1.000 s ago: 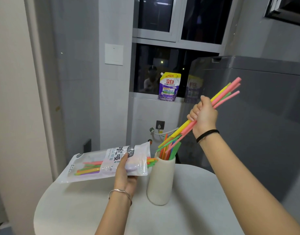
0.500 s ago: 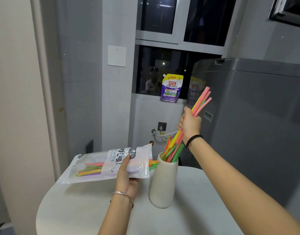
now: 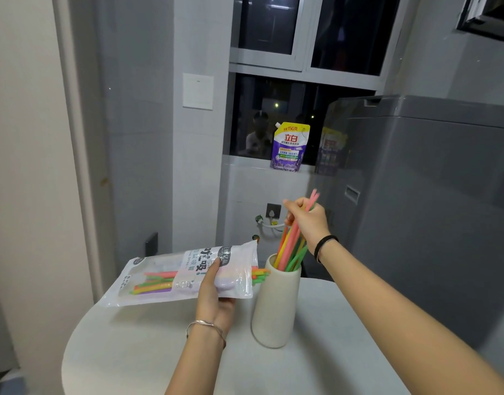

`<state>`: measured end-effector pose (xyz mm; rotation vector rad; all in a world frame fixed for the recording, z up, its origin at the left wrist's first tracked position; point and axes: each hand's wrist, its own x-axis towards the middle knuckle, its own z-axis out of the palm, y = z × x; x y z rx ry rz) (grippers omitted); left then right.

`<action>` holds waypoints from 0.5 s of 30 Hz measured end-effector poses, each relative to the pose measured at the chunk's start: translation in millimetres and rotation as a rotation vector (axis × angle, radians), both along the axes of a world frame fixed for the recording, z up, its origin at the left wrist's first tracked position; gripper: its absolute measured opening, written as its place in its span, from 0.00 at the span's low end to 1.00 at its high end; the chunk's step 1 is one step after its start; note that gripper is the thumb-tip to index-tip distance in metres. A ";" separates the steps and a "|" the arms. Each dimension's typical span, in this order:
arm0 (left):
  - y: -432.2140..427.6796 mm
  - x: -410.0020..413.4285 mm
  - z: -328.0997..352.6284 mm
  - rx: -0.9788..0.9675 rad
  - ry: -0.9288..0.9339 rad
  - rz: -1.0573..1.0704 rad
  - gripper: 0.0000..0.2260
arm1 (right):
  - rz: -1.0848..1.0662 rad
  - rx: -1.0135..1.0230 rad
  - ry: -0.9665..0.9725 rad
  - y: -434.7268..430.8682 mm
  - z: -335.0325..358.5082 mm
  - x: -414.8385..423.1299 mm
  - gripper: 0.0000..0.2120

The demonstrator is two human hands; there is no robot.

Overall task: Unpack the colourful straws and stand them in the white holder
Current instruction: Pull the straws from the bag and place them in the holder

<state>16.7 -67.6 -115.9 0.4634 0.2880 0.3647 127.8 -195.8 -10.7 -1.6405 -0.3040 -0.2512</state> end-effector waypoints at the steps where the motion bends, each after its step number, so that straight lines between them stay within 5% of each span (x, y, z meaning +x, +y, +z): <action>1: -0.2 -0.5 0.4 -0.003 0.000 0.000 0.11 | 0.004 -0.019 -0.011 -0.2 -0.5 0.6 0.15; 15: -3.5 -4.2 0.6 0.007 0.002 -0.001 0.20 | 0.118 0.008 -0.136 -2.8 16.1 -26.4 0.09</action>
